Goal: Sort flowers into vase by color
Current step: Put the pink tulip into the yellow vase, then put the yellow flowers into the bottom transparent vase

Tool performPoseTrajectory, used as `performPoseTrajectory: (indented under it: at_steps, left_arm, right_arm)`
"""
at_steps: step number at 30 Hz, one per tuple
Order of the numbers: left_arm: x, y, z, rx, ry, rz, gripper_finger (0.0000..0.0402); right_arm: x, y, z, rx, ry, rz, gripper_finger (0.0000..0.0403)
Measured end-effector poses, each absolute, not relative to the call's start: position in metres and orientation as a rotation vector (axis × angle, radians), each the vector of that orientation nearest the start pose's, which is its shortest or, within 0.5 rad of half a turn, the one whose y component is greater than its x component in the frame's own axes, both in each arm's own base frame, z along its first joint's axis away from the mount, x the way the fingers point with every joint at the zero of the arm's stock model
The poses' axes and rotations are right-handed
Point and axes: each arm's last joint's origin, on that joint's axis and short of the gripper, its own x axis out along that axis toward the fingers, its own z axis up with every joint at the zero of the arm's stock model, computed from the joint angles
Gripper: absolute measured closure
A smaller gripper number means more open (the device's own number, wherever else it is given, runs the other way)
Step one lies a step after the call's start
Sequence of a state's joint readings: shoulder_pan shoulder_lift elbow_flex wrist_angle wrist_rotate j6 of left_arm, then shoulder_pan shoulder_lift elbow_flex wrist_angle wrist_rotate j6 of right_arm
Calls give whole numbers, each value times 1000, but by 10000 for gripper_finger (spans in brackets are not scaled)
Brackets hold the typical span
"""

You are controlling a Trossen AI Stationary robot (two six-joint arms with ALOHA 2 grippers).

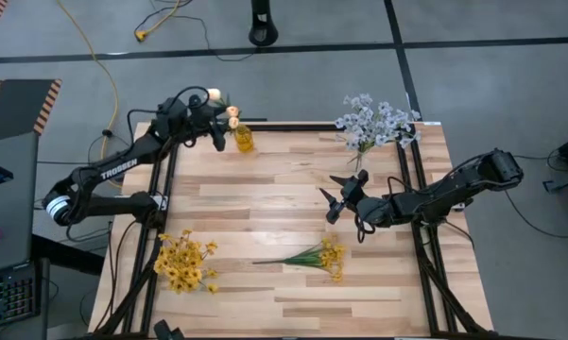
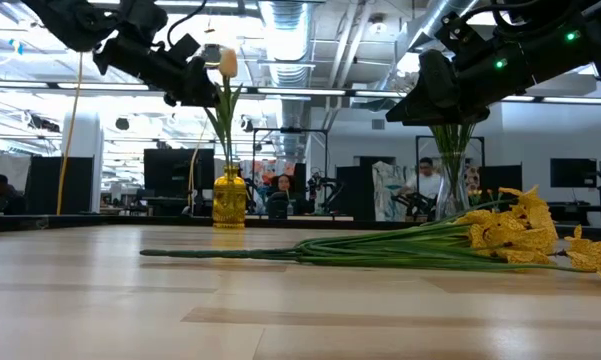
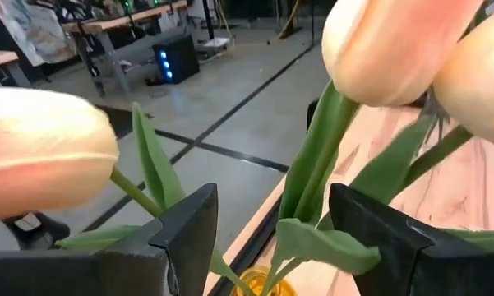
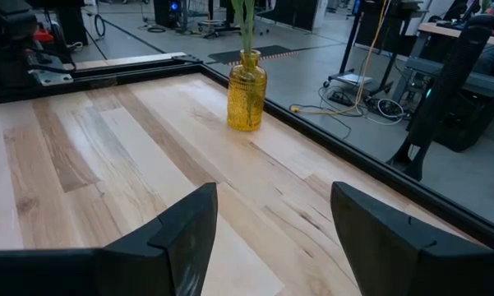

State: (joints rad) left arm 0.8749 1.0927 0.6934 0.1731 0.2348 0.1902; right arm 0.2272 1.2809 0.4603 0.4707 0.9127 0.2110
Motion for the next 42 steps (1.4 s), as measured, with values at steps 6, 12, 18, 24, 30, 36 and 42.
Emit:
performPoseTrajectory:
  at_steps: [6, 12, 18, 24, 30, 36, 42]
  left_arm:
    - [160, 181, 289, 55, 290, 616, 180]
    - [151, 171, 308, 88, 375, 600, 180]
    - [135, 151, 327, 100, 360, 602, 180]
    - [116, 128, 344, 119, 276, 582, 180]
    - [110, 106, 350, 62, 218, 453, 180]
    - [118, 94, 348, 0, 215, 323, 180]
    - [128, 86, 341, 1, 231, 241, 180]
  right_arm:
    - [235, 31, 189, 8, 227, -705, 137]
    - [236, 32, 188, 18, 236, -657, 137]
    - [236, 33, 188, 24, 241, -624, 137]
    - [238, 36, 189, 53, 250, -506, 137]
    - [246, 45, 199, 110, 234, -280, 137]
    - [258, 63, 224, 108, 287, -125, 137]
    - [261, 81, 238, 135, 437, -75, 137]
